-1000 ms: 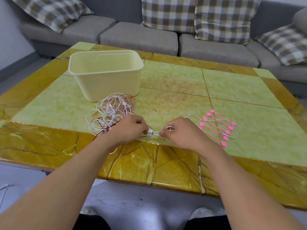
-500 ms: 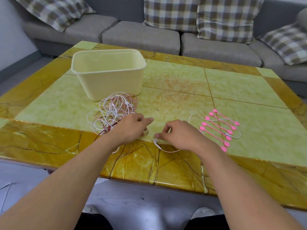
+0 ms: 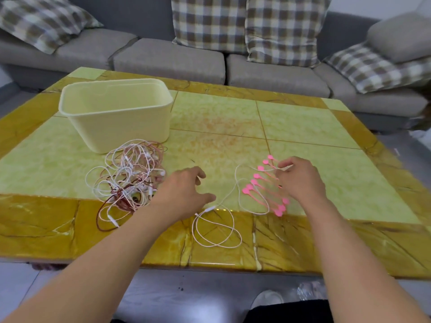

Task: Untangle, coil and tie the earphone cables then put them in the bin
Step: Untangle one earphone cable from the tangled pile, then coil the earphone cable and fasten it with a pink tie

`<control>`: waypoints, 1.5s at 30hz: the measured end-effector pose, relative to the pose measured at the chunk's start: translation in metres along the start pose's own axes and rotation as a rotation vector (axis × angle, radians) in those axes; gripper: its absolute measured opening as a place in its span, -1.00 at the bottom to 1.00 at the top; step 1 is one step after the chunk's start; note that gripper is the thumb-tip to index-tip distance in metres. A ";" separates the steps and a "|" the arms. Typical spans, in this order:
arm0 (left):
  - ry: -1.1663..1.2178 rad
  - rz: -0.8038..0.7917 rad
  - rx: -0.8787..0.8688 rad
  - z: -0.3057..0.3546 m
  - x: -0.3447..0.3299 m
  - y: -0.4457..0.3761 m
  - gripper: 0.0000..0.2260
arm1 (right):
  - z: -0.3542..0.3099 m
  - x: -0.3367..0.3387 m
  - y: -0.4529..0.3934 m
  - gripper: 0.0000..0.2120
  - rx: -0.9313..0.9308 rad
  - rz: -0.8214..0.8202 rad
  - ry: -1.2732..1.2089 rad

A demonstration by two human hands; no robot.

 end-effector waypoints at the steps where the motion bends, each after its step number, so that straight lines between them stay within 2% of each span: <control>1: -0.070 -0.027 -0.008 -0.002 -0.010 -0.002 -0.48 | 0.019 0.006 -0.008 -0.96 -0.046 0.017 0.052; 3: -0.147 -0.044 -0.016 -0.009 -0.020 -0.004 -0.42 | 0.044 0.011 -0.016 -0.89 -0.103 0.012 0.129; 6: -0.140 -0.050 -0.036 -0.008 -0.029 -0.009 -0.56 | 0.062 0.007 -0.020 -0.75 -0.070 -0.059 0.219; 9: -0.088 -0.047 -0.031 -0.002 -0.033 -0.012 -0.68 | 0.062 0.006 -0.022 -0.78 0.017 -0.087 0.277; 16: -0.143 -0.232 -0.037 -0.002 -0.039 -0.012 -0.54 | 0.069 0.006 -0.020 -0.75 0.000 -0.161 0.286; 22: -0.147 -0.261 -0.049 -0.003 -0.042 -0.014 -0.66 | 0.076 0.003 -0.019 -0.79 -0.022 -0.207 0.255; 25: -0.130 -0.251 -0.036 -0.006 -0.042 -0.017 -0.78 | 0.072 0.009 -0.018 -0.80 0.028 -0.127 0.252; 28: -0.110 -0.246 -0.017 -0.007 -0.041 -0.017 -0.84 | 0.057 0.028 -0.020 -0.85 0.129 0.076 0.175; 32: -0.072 -0.196 0.000 -0.009 -0.038 -0.017 -0.87 | 0.023 0.046 -0.009 -0.91 0.315 0.285 -0.066; 35: -0.012 -0.184 0.020 -0.011 -0.033 -0.016 -0.88 | -0.016 0.064 0.010 -0.91 0.470 0.342 -0.254; 36: 0.027 -0.162 0.030 -0.010 -0.031 -0.016 -0.84 | -0.031 0.068 0.020 -0.91 0.528 0.308 -0.299; 38: 0.173 -0.018 0.006 -0.003 -0.016 -0.017 -0.82 | -0.061 0.067 0.045 -0.94 0.587 0.162 -0.415; 40: 0.501 0.099 0.018 0.009 0.003 -0.013 -0.89 | -0.082 0.058 0.070 -0.95 0.585 -0.033 -0.533; 42: 0.822 -0.013 0.091 0.019 0.009 -0.007 -0.61 | -0.096 0.041 0.088 -0.95 0.593 -0.229 -0.576; 45: 0.893 -0.350 0.064 0.032 0.002 0.010 -0.31 | -0.105 0.017 0.101 -0.96 0.653 -0.406 -0.519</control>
Point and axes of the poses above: each hand's wrist, its own y-axis away from the middle knuckle, its own x-axis out of the back of the hand, z = x × y, the point moved 7 cm from there along -y, towards the middle knuckle, and after that the axes turned 11 degrees about z, right-handed, at the moved point
